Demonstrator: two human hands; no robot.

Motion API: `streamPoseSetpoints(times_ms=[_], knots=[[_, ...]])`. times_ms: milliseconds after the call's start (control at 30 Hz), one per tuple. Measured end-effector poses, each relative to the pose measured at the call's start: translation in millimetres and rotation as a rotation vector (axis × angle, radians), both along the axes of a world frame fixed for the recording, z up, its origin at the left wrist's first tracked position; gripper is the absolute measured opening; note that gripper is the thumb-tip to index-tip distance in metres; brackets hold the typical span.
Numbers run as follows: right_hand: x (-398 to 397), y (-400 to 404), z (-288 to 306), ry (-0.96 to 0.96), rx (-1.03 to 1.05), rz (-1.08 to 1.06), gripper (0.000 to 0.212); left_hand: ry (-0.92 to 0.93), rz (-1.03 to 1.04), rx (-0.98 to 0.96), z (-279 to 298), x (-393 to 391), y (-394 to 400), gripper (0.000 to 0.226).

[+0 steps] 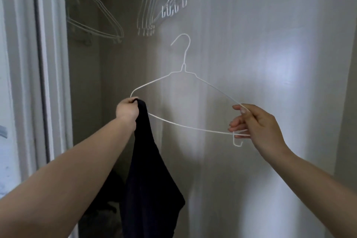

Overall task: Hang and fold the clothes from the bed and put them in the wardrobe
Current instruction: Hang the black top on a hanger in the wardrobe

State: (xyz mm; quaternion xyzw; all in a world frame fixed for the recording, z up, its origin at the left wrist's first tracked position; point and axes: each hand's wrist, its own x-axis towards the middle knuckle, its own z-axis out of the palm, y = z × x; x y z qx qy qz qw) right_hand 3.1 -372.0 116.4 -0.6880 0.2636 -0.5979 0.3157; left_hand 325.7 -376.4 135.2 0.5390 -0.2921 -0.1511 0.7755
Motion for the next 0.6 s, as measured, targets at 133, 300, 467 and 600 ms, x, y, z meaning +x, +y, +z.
streamPoseSetpoints(times_ms=[133, 300, 467, 600], knots=[[-10.3, -0.6, -3.4, -0.028, 0.006, 0.041, 0.022, -0.083, 0.072, 0.06, -6.2, 15.8, 3.2, 0.021], [-24.3, -2.7, -5.9, -0.003, 0.01, 0.028, 0.023, -0.414, 0.152, 0.262, -9.6, 30.0, 6.9, 0.015], [-35.2, -2.0, -7.2, 0.031, 0.02, 0.01, 0.023, -0.489, 0.226, 0.332, -4.3, 37.6, 6.3, 0.014], [-39.9, -0.5, -8.1, 0.051, 0.024, 0.006, 0.024, -0.499, 0.238, 0.371, -6.5, 39.1, 5.1, 0.014]])
